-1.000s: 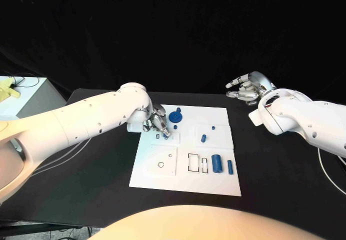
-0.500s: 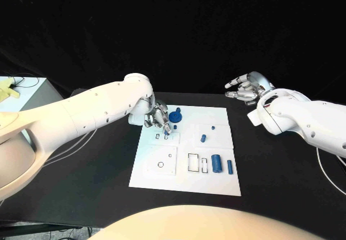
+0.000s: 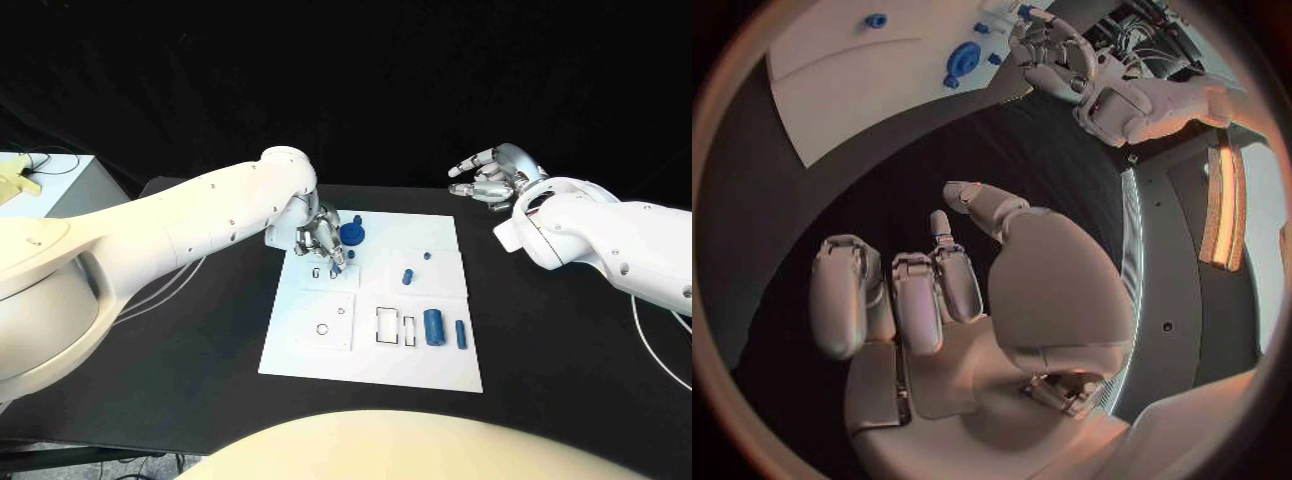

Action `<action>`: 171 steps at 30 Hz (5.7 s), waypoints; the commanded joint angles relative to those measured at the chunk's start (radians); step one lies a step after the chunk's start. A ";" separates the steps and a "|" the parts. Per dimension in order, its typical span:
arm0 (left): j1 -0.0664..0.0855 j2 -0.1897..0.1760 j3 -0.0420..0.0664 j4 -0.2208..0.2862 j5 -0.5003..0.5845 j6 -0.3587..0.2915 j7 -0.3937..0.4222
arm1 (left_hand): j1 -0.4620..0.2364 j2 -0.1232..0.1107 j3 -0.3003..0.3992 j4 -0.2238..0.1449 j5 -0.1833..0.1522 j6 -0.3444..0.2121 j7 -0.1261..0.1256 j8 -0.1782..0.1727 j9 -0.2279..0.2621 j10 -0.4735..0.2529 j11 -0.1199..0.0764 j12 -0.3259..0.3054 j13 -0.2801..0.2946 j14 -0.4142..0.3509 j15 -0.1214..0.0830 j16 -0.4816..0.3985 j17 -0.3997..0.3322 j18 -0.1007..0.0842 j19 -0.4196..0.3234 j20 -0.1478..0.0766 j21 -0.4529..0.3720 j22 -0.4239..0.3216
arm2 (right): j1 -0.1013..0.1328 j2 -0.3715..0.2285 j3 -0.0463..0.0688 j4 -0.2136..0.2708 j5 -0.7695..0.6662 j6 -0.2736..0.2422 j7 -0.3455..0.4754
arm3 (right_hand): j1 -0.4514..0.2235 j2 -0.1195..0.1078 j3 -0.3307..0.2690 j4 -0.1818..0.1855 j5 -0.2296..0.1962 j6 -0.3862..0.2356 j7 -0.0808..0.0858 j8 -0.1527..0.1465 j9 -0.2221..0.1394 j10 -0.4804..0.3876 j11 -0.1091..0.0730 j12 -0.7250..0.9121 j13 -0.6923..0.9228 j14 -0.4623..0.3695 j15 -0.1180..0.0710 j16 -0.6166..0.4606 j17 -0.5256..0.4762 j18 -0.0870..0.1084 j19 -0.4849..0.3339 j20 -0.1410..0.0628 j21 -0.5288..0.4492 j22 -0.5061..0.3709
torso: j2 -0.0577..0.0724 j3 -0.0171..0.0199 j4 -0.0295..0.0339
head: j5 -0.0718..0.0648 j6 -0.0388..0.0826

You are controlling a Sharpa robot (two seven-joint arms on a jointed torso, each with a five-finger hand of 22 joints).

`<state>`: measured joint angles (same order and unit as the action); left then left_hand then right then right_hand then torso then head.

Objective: Assemble the parts on the task board

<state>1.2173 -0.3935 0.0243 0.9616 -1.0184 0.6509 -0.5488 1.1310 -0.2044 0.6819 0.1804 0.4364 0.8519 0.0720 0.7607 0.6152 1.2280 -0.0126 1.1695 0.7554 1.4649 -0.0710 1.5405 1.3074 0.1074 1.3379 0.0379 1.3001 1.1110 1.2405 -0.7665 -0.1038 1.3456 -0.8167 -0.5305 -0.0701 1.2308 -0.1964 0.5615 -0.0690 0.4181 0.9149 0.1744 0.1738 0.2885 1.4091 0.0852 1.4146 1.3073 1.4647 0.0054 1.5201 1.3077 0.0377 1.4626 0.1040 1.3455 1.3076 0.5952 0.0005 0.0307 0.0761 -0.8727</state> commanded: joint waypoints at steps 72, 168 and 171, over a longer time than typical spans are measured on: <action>-0.003 0.025 -0.035 -0.045 -0.038 -0.007 -0.007 | 0.023 0.037 0.188 -0.185 0.012 0.018 -0.007 0.008 0.028 0.013 0.000 0.011 0.010 0.089 0.000 0.002 0.206 -0.009 0.005 0.002 0.009 0.005 | 0.000 0.005 0.000 0.002 -0.006 0.015 0.006 | 0.002 -0.005 0.001 0.007 0.004 -0.007 -0.002 0.008 -0.002 -0.006 -0.003 -0.003 0.080 0.080 -0.003 -0.004 0.170 0.010 0.039 -0.003 -0.004 0.161 | 0.000 -0.0009 -0.0001 | 0.002 0.000; -0.010 0.053 -0.053 -0.081 -0.063 -0.012 -0.011 | -0.139 0.043 -0.025 -0.087 -0.018 0.042 -0.028 -0.019 0.070 0.026 -0.013 0.018 0.041 0.091 -0.008 0.005 0.214 -0.009 0.000 -0.005 -0.001 0.000 | -0.001 0.004 0.000 0.010 -0.008 0.014 0.008 | 0.005 -0.007 0.000 0.009 0.004 -0.009 -0.002 0.011 -0.003 -0.008 -0.003 -0.005 0.079 0.079 -0.003 -0.006 0.166 0.011 0.038 -0.003 -0.011 0.158 | 0.000 -0.0011 0.0006 | -0.006 0.000; -0.010 0.052 -0.053 -0.081 -0.064 -0.014 -0.011 | -0.142 0.041 -0.040 -0.078 -0.020 0.044 -0.028 -0.023 0.070 0.025 -0.013 0.018 0.041 0.090 -0.008 0.004 0.213 -0.008 0.000 -0.005 -0.002 -0.001 | -0.002 0.004 0.000 0.010 -0.008 0.014 0.008 | 0.005 -0.007 0.000 0.009 0.004 -0.009 -0.002 0.011 -0.003 -0.008 -0.003 -0.005 0.079 0.079 -0.003 -0.006 0.166 0.011 0.038 -0.003 -0.011 0.158 | 0.000 -0.0010 0.0011 | -0.008 0.000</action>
<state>1.2164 -0.3422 -0.0246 0.8806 -1.0606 0.6577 -0.5557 0.9894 -0.1579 0.6452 0.1035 0.4224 0.8995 0.0423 0.7409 0.6840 1.2509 -0.0218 1.1931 0.7962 1.4650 -0.0710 1.5443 1.3074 0.1074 1.3379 0.0379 1.3039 1.1105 1.2395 -0.7625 -0.1042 1.3540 -0.8174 -0.5259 -0.0705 1.2307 -0.1964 0.5615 -0.0633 0.4181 0.9114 0.1709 0.1779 0.2867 1.4092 0.0853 1.4146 1.3077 1.4647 0.0054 1.5202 1.3074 0.0377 1.4626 0.1040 1.3378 1.3074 0.5951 -0.0007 0.0314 0.0689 -0.8727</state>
